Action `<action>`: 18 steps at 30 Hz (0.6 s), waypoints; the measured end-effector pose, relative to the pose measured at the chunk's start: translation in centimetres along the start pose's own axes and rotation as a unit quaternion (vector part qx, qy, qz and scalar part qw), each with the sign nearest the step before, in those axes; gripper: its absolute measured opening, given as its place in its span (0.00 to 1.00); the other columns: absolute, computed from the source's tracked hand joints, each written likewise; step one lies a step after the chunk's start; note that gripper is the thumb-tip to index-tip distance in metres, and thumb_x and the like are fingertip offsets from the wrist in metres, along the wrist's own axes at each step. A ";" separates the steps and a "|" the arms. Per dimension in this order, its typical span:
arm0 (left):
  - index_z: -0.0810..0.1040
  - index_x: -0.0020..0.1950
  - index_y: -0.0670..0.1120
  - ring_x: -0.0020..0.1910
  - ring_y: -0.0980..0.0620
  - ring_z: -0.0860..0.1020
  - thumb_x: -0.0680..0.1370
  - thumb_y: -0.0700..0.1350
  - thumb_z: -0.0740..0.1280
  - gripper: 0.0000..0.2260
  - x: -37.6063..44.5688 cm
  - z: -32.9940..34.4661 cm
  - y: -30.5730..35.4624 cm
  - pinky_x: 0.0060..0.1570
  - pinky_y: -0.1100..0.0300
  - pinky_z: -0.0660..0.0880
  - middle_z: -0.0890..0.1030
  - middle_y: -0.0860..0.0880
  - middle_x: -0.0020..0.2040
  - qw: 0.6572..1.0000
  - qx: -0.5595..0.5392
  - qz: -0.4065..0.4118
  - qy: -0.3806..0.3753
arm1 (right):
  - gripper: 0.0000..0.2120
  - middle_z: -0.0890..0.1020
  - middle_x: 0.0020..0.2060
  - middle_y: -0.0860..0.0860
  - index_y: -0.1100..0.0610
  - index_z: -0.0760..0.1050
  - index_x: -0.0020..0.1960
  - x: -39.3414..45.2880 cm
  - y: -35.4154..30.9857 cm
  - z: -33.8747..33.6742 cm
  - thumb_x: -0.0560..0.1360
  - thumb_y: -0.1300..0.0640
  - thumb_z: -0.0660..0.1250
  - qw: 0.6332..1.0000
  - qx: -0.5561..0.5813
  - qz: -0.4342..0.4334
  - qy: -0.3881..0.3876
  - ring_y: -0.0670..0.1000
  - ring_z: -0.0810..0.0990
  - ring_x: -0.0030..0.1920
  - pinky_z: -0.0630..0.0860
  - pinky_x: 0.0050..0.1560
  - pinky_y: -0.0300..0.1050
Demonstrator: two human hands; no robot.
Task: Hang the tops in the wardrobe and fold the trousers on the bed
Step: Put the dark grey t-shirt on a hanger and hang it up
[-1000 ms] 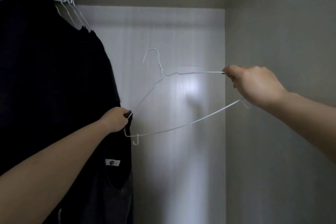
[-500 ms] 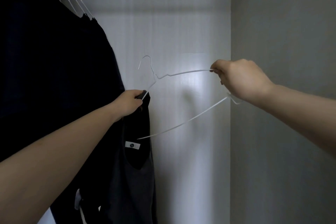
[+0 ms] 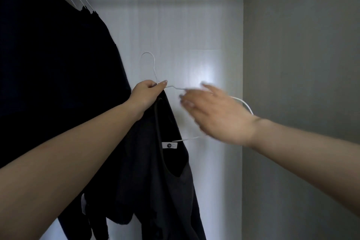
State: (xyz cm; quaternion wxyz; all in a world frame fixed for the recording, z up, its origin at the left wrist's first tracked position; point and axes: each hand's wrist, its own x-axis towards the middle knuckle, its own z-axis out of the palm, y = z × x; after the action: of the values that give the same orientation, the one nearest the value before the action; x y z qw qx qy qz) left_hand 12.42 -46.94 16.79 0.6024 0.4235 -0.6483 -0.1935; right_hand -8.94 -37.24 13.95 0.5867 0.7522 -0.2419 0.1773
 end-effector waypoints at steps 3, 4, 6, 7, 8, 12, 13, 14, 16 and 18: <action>0.64 0.33 0.49 0.27 0.54 0.64 0.75 0.57 0.68 0.19 -0.3 0.9 0.8 0.29 0.62 0.63 0.65 0.52 0.27 1.000 0.009 0.015 0.003 | 0.17 0.78 0.55 0.51 0.56 0.77 0.59 0.3 -4.4 0.6 0.79 0.53 0.54 0.970 0.150 -0.025 -0.188 0.55 0.78 0.53 0.76 0.49 0.50; 0.64 0.32 0.49 0.26 0.55 0.64 0.76 0.57 0.67 0.19 -0.3 1.0 1.1 0.28 0.62 0.63 0.65 0.53 0.27 1.000 0.013 0.019 0.005 | 0.16 0.78 0.55 0.51 0.55 0.77 0.58 0.2 -5.7 1.1 0.79 0.50 0.55 0.947 0.196 0.011 -0.255 0.55 0.78 0.52 0.75 0.48 0.49; 0.63 0.32 0.49 0.26 0.55 0.64 0.76 0.56 0.67 0.19 -0.4 0.9 1.4 0.29 0.62 0.63 0.66 0.53 0.27 0.999 0.017 0.029 0.011 | 0.15 0.80 0.50 0.54 0.58 0.76 0.52 -0.3 -7.6 1.9 0.79 0.49 0.57 0.869 0.334 0.083 -0.356 0.55 0.78 0.49 0.74 0.48 0.47; 0.63 0.32 0.49 0.26 0.55 0.64 0.76 0.56 0.67 0.20 -0.3 0.7 1.4 0.29 0.62 0.63 0.65 0.53 0.27 0.999 0.020 0.034 0.014 | 0.14 0.82 0.47 0.56 0.59 0.75 0.49 -0.6 -8.4 2.2 0.79 0.50 0.57 0.820 0.408 0.109 -0.386 0.53 0.78 0.46 0.74 0.46 0.44; 0.63 0.32 0.49 0.26 0.55 0.64 0.76 0.56 0.67 0.19 -0.3 0.4 1.4 0.28 0.62 0.63 0.65 0.53 0.27 0.999 0.029 0.040 0.020 | 0.14 0.83 0.44 0.56 0.59 0.75 0.47 -1.1 -8.8 2.5 0.79 0.51 0.56 0.772 0.468 0.127 -0.411 0.50 0.78 0.41 0.73 0.43 0.39; 0.73 0.39 0.44 0.29 0.55 0.67 0.77 0.53 0.66 0.14 -0.1 -1.8 -0.1 0.34 0.60 0.69 0.68 0.53 0.30 0.996 0.048 0.052 0.049 | 0.18 0.80 0.31 0.38 0.60 0.77 0.54 -2.8 -8.1 2.5 0.79 0.53 0.51 0.689 0.534 0.173 -0.459 0.41 0.76 0.35 0.64 0.31 0.22; 0.75 0.43 0.41 0.31 0.53 0.69 0.77 0.53 0.66 0.14 0.0 -2.5 -0.7 0.37 0.56 0.71 0.69 0.52 0.31 0.996 0.047 0.050 0.052 | 0.18 0.78 0.28 0.34 0.58 0.77 0.55 -3.3 -7.4 2.6 0.79 0.52 0.51 0.689 0.534 0.186 -0.454 0.41 0.77 0.37 0.65 0.32 0.21; 0.76 0.46 0.40 0.34 0.52 0.71 0.77 0.52 0.65 0.15 0.1 -3.2 -1.4 0.41 0.52 0.75 0.70 0.52 0.32 0.996 0.050 0.046 0.055 | 0.18 0.78 0.27 0.32 0.56 0.78 0.54 -3.7 -6.5 2.7 0.79 0.50 0.51 0.696 0.525 0.199 -0.448 0.42 0.78 0.39 0.65 0.33 0.22; 0.78 0.48 0.41 0.39 0.50 0.74 0.78 0.52 0.65 0.13 0.1 -4.4 -2.6 0.50 0.44 0.77 0.73 0.50 0.35 0.995 0.064 0.040 0.057 | 0.19 0.78 0.30 0.38 0.52 0.78 0.44 -4.2 -4.9 2.9 0.79 0.42 0.54 0.734 0.475 0.212 -0.436 0.43 0.78 0.39 0.67 0.37 0.30; 0.78 0.47 0.42 0.39 0.49 0.74 0.78 0.51 0.64 0.12 0.0 -5.2 -3.7 0.53 0.42 0.77 0.73 0.50 0.35 0.993 0.098 0.048 0.052 | 0.23 0.74 0.30 0.44 0.51 0.71 0.33 -4.6 -3.5 3.1 0.76 0.34 0.56 0.780 0.418 0.210 -0.416 0.44 0.73 0.33 0.66 0.34 0.37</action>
State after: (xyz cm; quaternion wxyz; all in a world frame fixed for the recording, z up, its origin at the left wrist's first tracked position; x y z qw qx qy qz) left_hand 18.51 -47.70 15.00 0.5994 0.4586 -0.6515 -0.0773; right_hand -10.83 -38.83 7.88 0.0054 0.8549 -0.5164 0.0498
